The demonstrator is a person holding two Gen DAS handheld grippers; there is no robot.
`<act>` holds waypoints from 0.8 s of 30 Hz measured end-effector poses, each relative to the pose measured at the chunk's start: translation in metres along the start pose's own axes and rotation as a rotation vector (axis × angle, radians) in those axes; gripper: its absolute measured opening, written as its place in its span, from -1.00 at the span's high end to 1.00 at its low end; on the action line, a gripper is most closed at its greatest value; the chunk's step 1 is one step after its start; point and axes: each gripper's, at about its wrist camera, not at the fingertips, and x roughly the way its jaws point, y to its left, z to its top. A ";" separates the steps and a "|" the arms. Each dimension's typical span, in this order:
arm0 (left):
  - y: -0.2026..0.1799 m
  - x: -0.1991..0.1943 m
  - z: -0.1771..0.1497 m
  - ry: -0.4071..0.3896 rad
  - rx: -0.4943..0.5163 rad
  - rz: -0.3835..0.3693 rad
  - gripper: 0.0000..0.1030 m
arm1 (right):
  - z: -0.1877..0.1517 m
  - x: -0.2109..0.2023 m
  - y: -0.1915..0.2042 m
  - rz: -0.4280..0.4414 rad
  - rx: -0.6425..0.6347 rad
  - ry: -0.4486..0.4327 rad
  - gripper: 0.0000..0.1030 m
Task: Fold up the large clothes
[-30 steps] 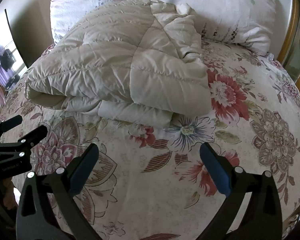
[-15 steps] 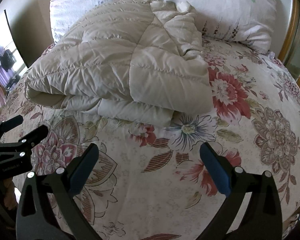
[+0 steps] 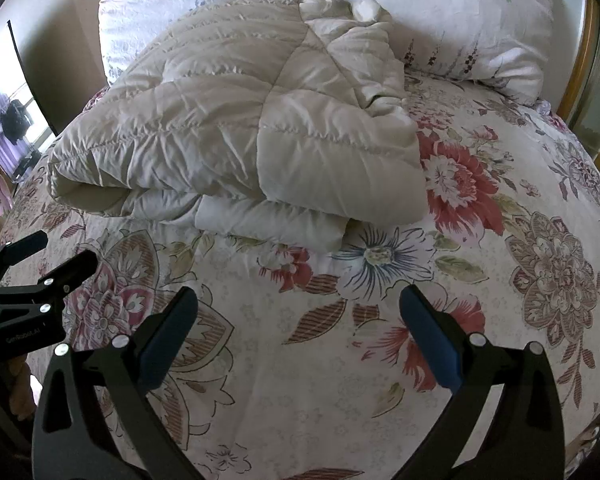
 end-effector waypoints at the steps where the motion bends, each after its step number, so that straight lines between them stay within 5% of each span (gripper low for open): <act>1: -0.001 0.000 0.000 0.000 0.000 -0.001 -0.97 | 0.000 0.000 0.001 0.000 0.001 0.000 -0.96; 24: 0.002 0.002 -0.002 0.000 -0.011 -0.004 -0.97 | -0.001 0.002 -0.001 0.002 0.007 0.003 -0.96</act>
